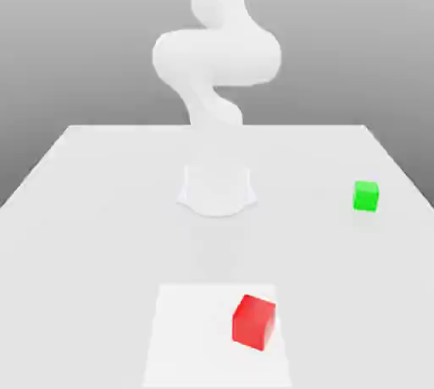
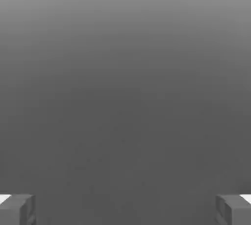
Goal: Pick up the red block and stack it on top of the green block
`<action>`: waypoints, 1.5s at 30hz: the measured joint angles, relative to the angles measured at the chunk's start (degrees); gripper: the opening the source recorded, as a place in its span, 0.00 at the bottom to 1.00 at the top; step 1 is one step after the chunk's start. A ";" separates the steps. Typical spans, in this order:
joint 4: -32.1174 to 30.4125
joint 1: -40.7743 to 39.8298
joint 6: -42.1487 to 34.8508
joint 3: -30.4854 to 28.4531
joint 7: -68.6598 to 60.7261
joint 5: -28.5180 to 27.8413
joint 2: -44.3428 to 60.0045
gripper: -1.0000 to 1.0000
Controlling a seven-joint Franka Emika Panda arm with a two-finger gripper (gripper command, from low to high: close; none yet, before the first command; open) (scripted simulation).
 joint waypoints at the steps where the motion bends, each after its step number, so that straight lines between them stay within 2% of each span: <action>1: -0.99 0.85 1.19 -0.44 -2.35 -0.37 2.27 0.50; 11: -10.19 7.79 12.14 -4.52 -25.64 -1.52 23.18 0.50; 20: -18.40 11.56 21.96 -5.06 -49.23 1.41 41.95 0.50; 26: -18.24 10.13 31.59 -2.78 -54.91 4.66 54.44 0.50; 27: -17.96 9.73 33.22 -2.28 -55.27 5.08 56.36 0.00; 34: -17.91 9.69 33.43 -2.21 -55.35 5.19 56.77 0.00; 40: -19.62 10.81 24.53 -2.92 -53.26 2.51 46.07 0.00; 45: -22.19 24.46 21.92 3.38 -53.85 6.17 40.42 0.00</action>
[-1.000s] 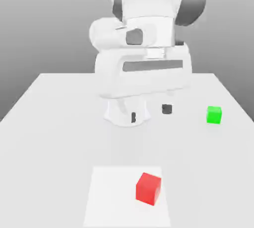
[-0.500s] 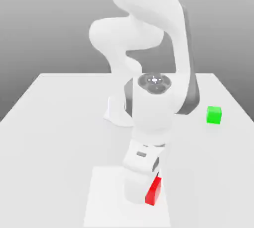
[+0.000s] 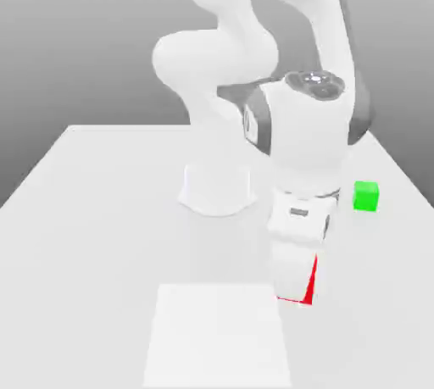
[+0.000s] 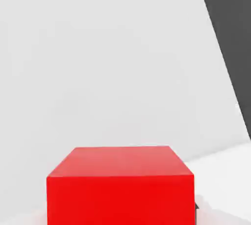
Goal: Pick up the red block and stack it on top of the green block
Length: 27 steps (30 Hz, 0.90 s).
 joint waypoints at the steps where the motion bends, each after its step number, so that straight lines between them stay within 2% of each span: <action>1: -0.55 2.90 -0.33 1.12 -0.11 0.79 -0.98 0.00; 6: -3.36 13.81 -1.81 7.62 -0.10 4.03 -5.64 0.00; 16: -9.11 34.52 -3.84 24.33 0.80 9.02 -13.40 0.00; 22: -9.24 33.16 2.19 27.23 5.24 3.17 -7.36 0.00; 27: -9.21 30.17 9.13 27.27 12.55 -7.33 0.37 0.00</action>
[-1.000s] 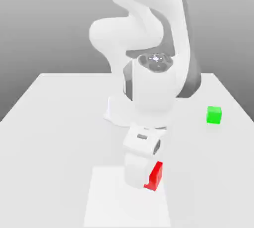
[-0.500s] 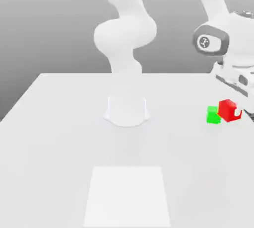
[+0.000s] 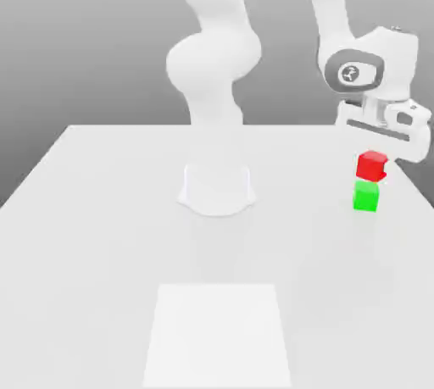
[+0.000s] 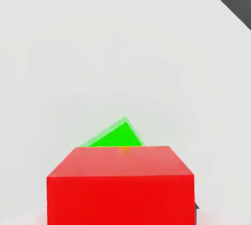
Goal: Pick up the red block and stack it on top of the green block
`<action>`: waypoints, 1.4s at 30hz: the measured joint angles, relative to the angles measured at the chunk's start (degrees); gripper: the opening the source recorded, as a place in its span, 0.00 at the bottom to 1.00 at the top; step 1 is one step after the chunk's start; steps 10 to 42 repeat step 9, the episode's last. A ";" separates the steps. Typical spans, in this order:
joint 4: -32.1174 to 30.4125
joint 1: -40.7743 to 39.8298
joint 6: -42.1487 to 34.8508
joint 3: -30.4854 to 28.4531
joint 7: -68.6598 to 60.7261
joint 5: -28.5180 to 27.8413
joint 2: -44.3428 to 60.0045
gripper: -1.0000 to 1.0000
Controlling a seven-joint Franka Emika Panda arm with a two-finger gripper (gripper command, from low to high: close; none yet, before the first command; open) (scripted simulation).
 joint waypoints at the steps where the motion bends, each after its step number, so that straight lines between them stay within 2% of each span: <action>1: 0.00 0.21 1.44 -1.00 2.02 -2.92 1.68 0.00; 2: 0.00 0.51 2.14 -1.51 3.14 -4.49 2.53 1.00; 42: 0.00 0.87 2.04 -1.42 2.80 -4.01 2.31 1.00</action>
